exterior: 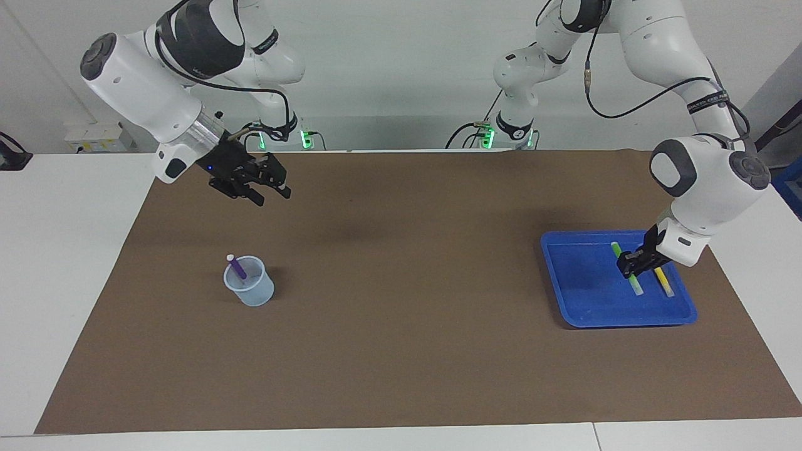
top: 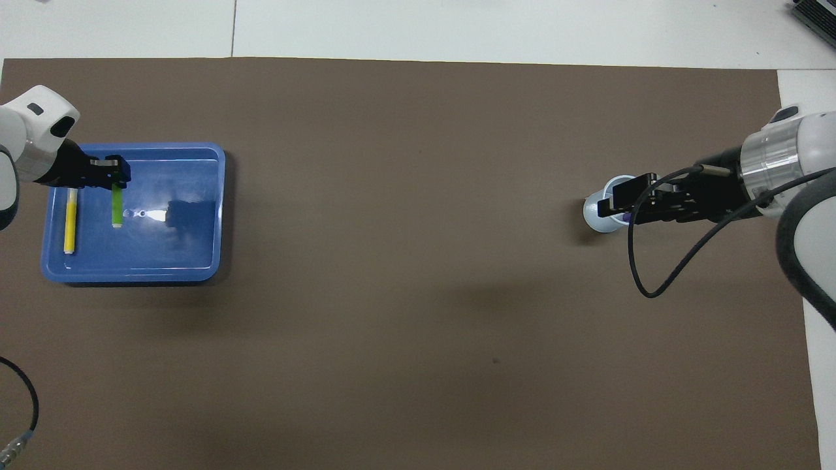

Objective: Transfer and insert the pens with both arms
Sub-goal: 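Grasp the green pen with the left gripper while the right gripper retreats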

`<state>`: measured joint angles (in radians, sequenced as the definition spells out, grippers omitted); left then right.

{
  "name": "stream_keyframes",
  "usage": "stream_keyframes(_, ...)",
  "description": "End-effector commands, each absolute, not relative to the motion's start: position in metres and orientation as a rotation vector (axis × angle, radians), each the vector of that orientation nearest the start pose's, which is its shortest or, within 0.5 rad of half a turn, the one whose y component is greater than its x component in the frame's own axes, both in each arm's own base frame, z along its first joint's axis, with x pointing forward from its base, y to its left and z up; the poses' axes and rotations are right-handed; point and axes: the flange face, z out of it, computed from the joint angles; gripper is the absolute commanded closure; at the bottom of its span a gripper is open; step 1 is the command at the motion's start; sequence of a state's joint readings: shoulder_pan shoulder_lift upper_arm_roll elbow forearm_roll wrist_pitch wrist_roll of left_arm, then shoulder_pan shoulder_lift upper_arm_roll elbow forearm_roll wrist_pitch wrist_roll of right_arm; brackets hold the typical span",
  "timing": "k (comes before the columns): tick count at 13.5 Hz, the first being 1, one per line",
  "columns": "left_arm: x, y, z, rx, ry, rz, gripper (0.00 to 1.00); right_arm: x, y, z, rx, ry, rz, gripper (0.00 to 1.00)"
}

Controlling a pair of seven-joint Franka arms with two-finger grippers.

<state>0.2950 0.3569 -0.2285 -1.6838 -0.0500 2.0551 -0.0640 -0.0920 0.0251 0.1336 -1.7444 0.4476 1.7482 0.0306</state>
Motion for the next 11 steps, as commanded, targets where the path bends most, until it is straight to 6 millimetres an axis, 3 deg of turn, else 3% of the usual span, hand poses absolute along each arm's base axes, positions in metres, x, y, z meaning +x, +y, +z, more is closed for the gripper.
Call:
stream_keyframes(1,0.647,0.017,0.424,-3.274,-0.612,0.014,1.00,0.561,0.059,0.554,-2.675,0.132,0.054,0.31)
stream_keyframes(4,0.641,-0.067,0.445,-3.214,-0.921,0.030,1.00,0.559,0.060,0.554,-2.675,0.125,0.069,0.31)
stream_keyframes(7,0.633,-0.145,0.467,-3.154,-1.350,0.038,1.00,0.559,0.062,0.555,-2.676,0.126,0.058,0.31)
stream_keyframes(11,0.602,-0.258,0.494,-3.020,-1.744,0.095,1.00,0.559,0.064,0.558,-2.630,0.144,0.066,0.31)
